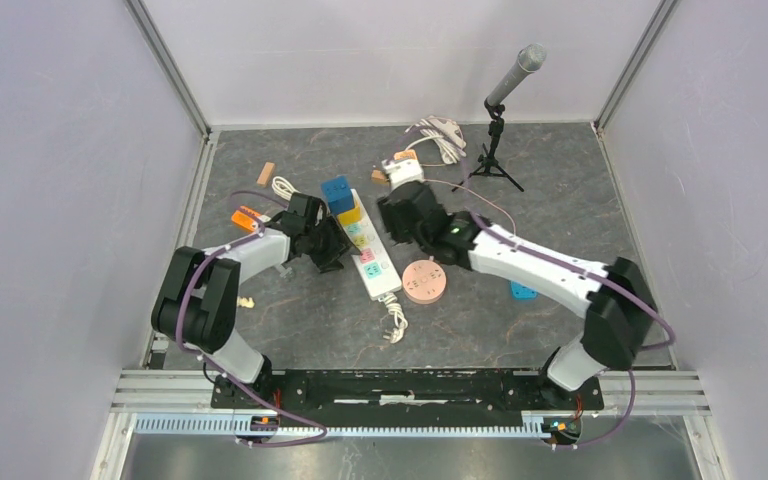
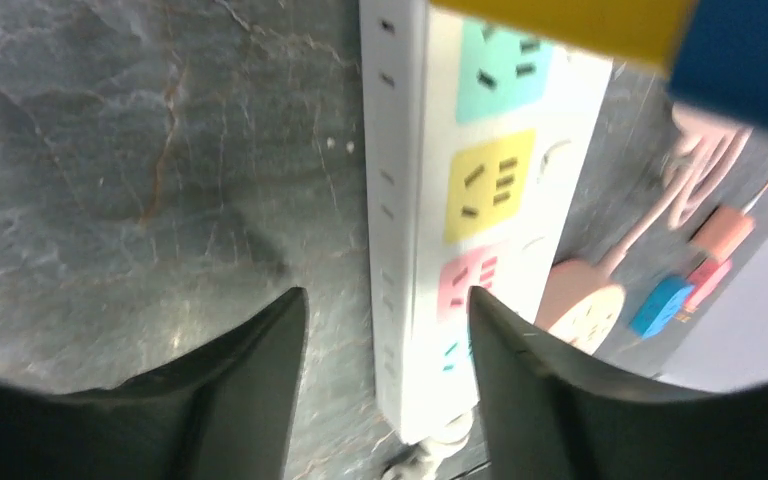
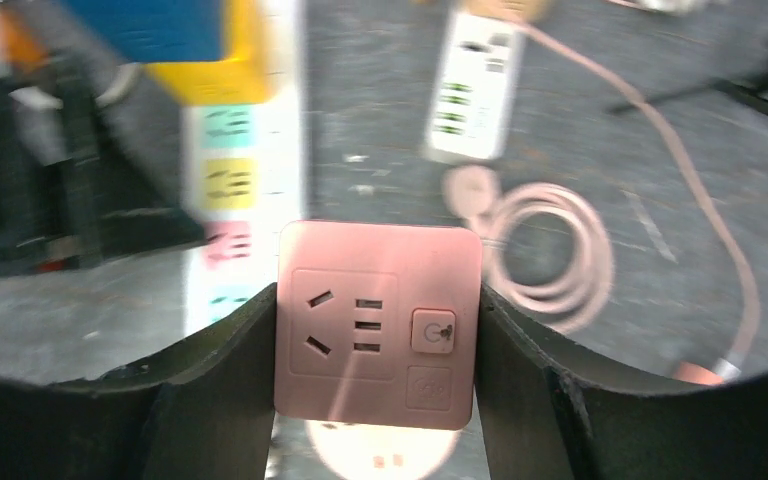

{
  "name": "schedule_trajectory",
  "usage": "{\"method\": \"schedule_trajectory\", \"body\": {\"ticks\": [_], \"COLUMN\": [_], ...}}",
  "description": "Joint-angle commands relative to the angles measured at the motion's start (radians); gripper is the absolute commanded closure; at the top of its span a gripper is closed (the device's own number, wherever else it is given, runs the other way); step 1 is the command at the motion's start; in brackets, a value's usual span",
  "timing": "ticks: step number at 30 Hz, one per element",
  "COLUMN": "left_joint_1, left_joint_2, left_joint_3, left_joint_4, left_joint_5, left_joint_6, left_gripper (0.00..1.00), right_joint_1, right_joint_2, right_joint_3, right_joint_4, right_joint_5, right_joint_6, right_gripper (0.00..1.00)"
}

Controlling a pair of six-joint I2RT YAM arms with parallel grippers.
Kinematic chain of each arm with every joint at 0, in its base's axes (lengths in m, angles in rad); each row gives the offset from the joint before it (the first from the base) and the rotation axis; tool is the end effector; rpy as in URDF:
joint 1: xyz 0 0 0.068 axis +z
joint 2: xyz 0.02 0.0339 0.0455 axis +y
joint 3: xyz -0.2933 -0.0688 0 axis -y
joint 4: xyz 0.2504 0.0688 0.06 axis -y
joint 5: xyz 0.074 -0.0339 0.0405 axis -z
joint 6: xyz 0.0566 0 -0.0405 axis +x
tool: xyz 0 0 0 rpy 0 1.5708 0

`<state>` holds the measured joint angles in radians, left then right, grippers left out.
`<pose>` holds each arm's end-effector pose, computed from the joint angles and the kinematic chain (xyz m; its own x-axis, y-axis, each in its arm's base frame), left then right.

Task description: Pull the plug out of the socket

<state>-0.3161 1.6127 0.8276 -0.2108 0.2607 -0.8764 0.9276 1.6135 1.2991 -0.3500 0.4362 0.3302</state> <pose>0.3013 -0.1139 0.1640 -0.8436 -0.5053 -0.1817 -0.3355 0.7603 -0.5563 0.2517 0.2960 0.3089 -0.5203 -0.2042 -0.8292 -0.3775 0.9260 0.0088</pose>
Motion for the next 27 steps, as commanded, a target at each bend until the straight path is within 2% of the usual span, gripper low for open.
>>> {"method": "schedule_trajectory", "body": {"ticks": [1, 4, 8, 14, 23, 27], "left_joint_1": [-0.009, -0.009, -0.008, -0.007, -0.008, -0.008], "left_joint_2": [-0.114, -0.179, -0.261, -0.344, -0.449, -0.523], "left_joint_3": [0.076, 0.113, 0.118, 0.113, 0.116, 0.087], "left_joint_4": [-0.122, -0.197, -0.248, -0.303, -0.396, -0.409], "left_joint_5": [-0.025, -0.083, -0.140, -0.186, -0.250, -0.257], "left_joint_6": [0.133, 0.184, 0.220, 0.238, 0.255, 0.251], "left_gripper": [0.26, 0.11, 0.00, 0.00, 0.00, 0.00], "right_joint_1": [-0.111, -0.180, -0.239, -0.276, -0.275, -0.274], "right_joint_2": [-0.125, -0.180, -0.202, -0.151, -0.099, -0.070], "right_joint_3": [-0.107, -0.189, -0.267, -0.311, -0.351, -0.356], "right_joint_4": [-0.044, -0.055, -0.078, -0.143, -0.214, -0.241], "right_joint_5": [0.134, 0.172, 0.219, 0.266, 0.227, 0.207], "right_joint_6": [-0.025, -0.041, -0.064, -0.066, -0.033, -0.027], "right_gripper": [1.00, 1.00, 1.00, 1.00, 1.00, 0.91]}}
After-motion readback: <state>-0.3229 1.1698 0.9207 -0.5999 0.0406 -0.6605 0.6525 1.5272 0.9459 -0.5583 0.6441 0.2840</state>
